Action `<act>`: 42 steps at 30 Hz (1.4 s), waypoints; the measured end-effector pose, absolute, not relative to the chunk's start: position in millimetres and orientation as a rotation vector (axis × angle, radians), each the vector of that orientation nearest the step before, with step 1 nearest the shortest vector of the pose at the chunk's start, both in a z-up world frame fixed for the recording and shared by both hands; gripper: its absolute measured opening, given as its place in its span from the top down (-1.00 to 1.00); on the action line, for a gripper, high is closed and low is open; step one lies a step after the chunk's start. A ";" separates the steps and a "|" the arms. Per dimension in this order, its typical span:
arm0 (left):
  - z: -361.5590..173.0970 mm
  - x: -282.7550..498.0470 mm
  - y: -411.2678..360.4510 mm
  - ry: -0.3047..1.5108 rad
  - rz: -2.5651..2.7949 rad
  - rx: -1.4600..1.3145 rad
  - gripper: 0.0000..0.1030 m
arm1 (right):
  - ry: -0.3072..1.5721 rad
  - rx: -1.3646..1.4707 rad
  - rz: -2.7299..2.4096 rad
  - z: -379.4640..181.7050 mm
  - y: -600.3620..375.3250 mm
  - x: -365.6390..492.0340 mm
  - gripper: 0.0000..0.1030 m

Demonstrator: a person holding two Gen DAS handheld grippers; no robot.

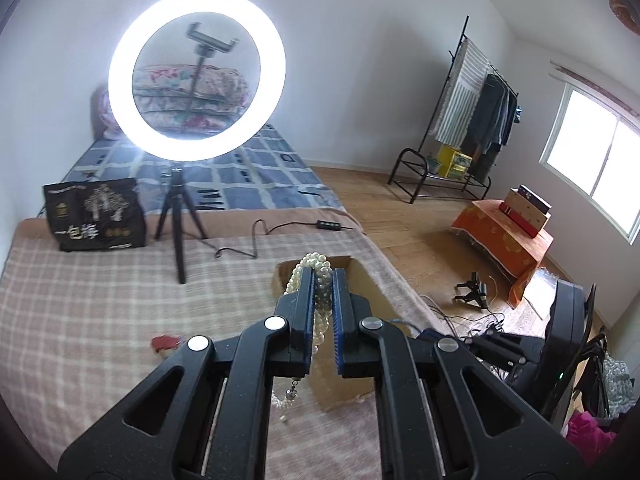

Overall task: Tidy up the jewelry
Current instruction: 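Lift and carry the necklace and bangle over the cardboard box with both tools, then open both tools to drop the necklace and bangle into the box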

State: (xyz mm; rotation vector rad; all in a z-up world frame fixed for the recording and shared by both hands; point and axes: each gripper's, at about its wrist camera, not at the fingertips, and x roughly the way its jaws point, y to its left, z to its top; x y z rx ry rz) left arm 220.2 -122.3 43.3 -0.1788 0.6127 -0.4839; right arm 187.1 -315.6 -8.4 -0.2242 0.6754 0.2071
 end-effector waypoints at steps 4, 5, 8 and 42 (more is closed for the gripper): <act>41.3 245.5 -156.6 0.619 -0.518 -0.168 0.89 | 0.700 -0.215 0.189 -16.9 -335.3 196.0 0.96; 39.4 252.4 -165.5 0.624 -0.523 -0.166 0.89 | 0.706 -0.218 0.184 -19.9 -338.9 198.8 0.96; 32.4 270.7 -188.0 0.637 -0.533 -0.160 0.89 | 0.724 -0.210 0.175 -27.3 -349.9 205.2 0.96; -42.5 337.1 -232.7 0.808 -0.476 -0.088 -0.03 | 0.793 -0.224 0.158 -67.3 -360.0 224.7 -0.39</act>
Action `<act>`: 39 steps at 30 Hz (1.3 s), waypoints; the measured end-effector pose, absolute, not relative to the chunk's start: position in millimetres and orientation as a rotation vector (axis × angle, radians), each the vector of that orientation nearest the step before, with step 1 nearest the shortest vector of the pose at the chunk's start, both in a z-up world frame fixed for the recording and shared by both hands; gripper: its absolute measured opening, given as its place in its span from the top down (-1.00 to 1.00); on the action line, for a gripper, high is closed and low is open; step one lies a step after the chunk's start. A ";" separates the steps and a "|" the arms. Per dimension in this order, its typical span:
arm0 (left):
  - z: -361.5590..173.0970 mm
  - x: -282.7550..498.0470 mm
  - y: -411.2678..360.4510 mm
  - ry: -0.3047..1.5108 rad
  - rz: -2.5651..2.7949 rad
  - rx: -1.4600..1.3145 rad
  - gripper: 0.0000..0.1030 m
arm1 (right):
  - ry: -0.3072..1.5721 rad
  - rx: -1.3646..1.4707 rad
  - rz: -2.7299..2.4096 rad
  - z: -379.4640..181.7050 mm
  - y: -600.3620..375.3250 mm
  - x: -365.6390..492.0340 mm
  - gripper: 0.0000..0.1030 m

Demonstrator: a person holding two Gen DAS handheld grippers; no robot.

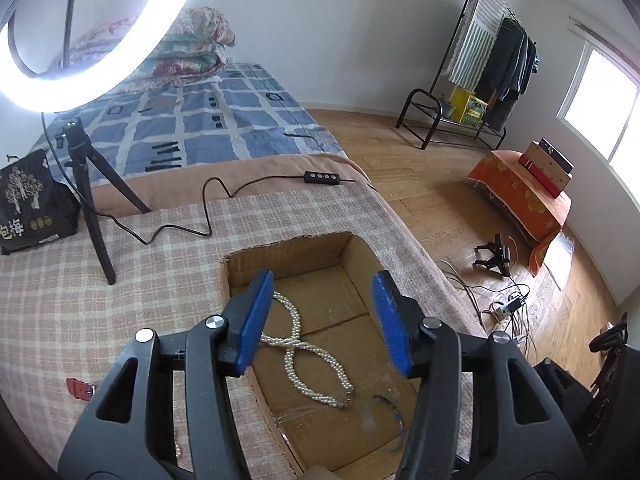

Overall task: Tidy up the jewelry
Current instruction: 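Open both tools to drop the necklace and bangle into the box, then withdraw both tools from the box back toward the remaining jewelry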

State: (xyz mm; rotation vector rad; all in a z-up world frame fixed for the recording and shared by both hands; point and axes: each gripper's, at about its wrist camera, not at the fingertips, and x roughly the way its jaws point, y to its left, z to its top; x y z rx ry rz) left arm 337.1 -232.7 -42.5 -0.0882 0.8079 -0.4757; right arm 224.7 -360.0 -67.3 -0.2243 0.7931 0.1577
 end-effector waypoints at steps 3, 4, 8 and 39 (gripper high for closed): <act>-39.1 334.0 -226.0 0.810 -0.472 -0.093 -0.03 | 0.788 -0.242 0.157 -63.9 -355.7 222.6 -0.39; -37.0 332.4 -223.2 0.808 -0.470 -0.095 -0.03 | 0.789 -0.245 0.159 -63.1 -354.2 221.7 -0.39; -26.8 323.0 -209.7 0.794 -0.465 -0.093 -0.03 | 0.782 -0.264 0.151 -57.4 -346.9 215.8 -0.39; -15.6 206.7 23.2 0.762 -0.220 -0.028 -0.05 | 0.698 -0.248 0.337 -34.6 -234.8 171.0 -0.47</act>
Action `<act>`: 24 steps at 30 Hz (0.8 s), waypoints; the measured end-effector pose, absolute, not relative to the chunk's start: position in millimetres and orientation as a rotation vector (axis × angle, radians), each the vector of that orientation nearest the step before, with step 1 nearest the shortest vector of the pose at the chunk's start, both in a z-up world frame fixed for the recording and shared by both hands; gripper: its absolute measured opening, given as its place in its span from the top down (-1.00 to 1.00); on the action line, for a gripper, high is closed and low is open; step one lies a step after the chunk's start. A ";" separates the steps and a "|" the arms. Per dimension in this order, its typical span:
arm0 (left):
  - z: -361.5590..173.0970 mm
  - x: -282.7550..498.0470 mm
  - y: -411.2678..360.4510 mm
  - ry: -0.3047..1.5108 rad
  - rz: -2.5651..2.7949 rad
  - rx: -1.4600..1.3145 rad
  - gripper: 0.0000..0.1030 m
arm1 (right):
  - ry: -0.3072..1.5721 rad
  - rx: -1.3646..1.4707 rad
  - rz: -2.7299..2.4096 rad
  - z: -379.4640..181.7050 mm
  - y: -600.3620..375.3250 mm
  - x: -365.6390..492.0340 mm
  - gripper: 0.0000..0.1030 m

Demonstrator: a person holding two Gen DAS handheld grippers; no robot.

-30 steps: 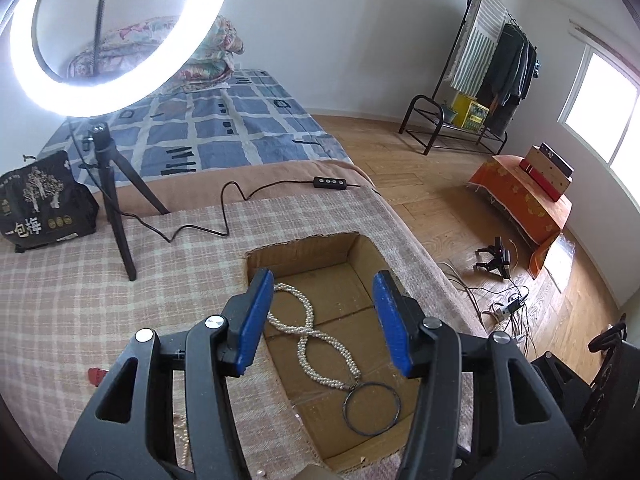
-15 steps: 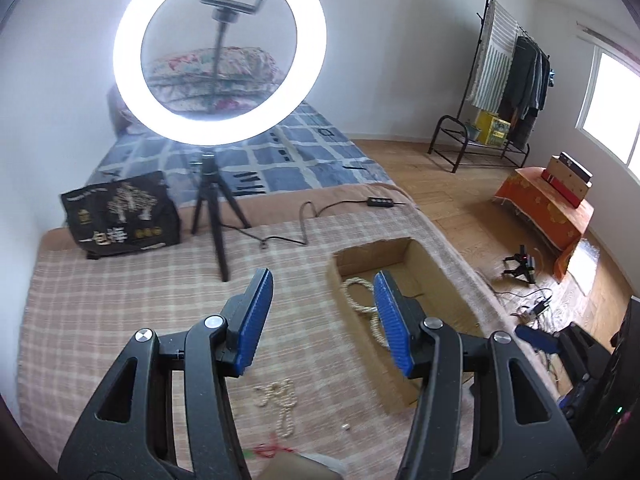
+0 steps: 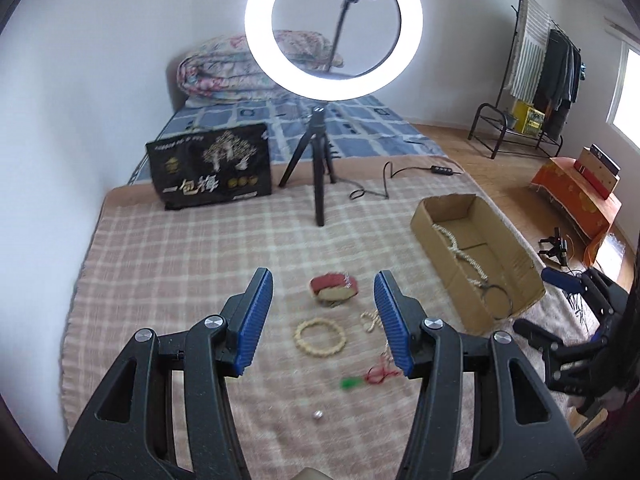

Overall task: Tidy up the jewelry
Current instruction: 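Withdraw both tools from the box back toward the remaining jewelry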

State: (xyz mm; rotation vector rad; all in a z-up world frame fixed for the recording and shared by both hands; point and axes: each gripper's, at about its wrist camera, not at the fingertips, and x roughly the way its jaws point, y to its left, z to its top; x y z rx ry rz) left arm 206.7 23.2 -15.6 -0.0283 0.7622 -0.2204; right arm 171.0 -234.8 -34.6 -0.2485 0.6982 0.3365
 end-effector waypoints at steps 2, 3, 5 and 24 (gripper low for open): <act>-24.5 197.8 35.5 0.774 -0.227 -0.044 -0.05 | 0.726 -0.250 0.344 -38.0 -227.4 176.8 -0.47; -29.9 193.9 40.6 0.782 -0.231 -0.047 -0.05 | 0.738 -0.248 0.346 -39.2 -224.2 178.5 -0.47; -40.2 187.6 47.8 0.801 -0.236 -0.052 -0.05 | 0.777 -0.237 0.348 -43.0 -217.7 185.6 -0.47; -134.6 162.2 24.4 1.005 -0.295 0.044 -0.05 | 1.085 0.011 0.385 -105.4 -188.2 256.1 -0.41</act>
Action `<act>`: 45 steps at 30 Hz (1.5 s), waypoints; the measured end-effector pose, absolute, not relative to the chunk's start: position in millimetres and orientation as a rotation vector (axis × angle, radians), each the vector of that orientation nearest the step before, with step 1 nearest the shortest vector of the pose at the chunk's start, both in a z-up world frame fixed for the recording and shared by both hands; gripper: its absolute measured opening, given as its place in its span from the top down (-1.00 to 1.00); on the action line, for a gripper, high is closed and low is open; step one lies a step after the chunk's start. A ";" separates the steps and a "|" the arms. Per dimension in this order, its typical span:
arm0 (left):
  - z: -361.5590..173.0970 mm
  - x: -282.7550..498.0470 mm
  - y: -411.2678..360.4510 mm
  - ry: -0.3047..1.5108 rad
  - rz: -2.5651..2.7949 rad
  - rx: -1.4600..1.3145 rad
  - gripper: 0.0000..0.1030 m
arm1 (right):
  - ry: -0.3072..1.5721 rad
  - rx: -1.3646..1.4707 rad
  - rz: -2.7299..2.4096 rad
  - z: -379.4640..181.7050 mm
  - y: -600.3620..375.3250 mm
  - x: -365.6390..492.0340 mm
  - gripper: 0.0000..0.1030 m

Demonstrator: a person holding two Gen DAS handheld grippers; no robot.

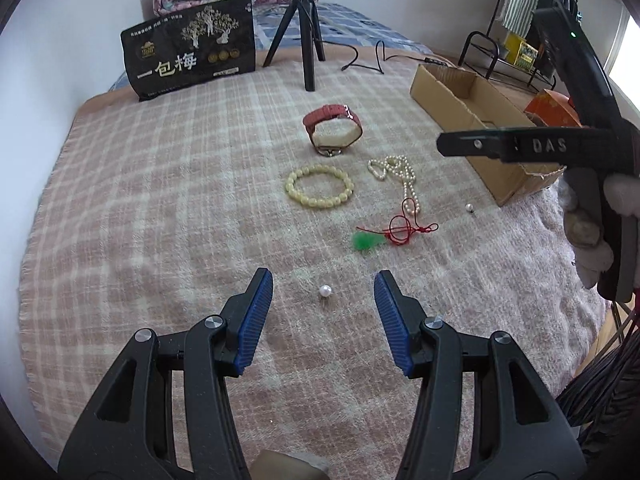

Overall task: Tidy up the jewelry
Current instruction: 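Withdraw both tools from the box back toward the remaining jewelry, then grasp the pearl strand with the right tool while the left tool grasps a loose pearl earring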

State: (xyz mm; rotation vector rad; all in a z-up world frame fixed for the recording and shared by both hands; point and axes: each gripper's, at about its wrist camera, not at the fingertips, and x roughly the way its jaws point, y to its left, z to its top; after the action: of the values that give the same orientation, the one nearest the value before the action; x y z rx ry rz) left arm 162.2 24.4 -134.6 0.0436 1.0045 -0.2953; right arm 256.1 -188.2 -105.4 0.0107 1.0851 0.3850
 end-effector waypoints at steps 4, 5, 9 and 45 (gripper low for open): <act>-147.5 165.9 24.6 1.038 -0.308 0.037 -0.05 | 1.147 0.072 0.390 -117.8 -182.6 270.9 -0.20; -150.2 165.8 24.7 1.041 -0.313 0.034 -0.05 | 1.160 0.082 0.391 -120.2 -180.7 273.7 -0.18; -159.4 167.5 27.6 1.063 -0.348 -0.007 -0.03 | 1.209 0.098 0.389 -135.0 -172.3 282.3 -0.03; -194.7 190.4 14.6 1.124 -0.339 0.050 0.87 | 1.218 -0.069 0.295 -172.1 -159.8 293.6 0.90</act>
State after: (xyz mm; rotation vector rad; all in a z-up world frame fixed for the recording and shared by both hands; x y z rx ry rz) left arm 190.4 14.6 -194.7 0.0500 1.1237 -0.3385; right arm 293.6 -159.8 -172.1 -0.0686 1.2184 0.2948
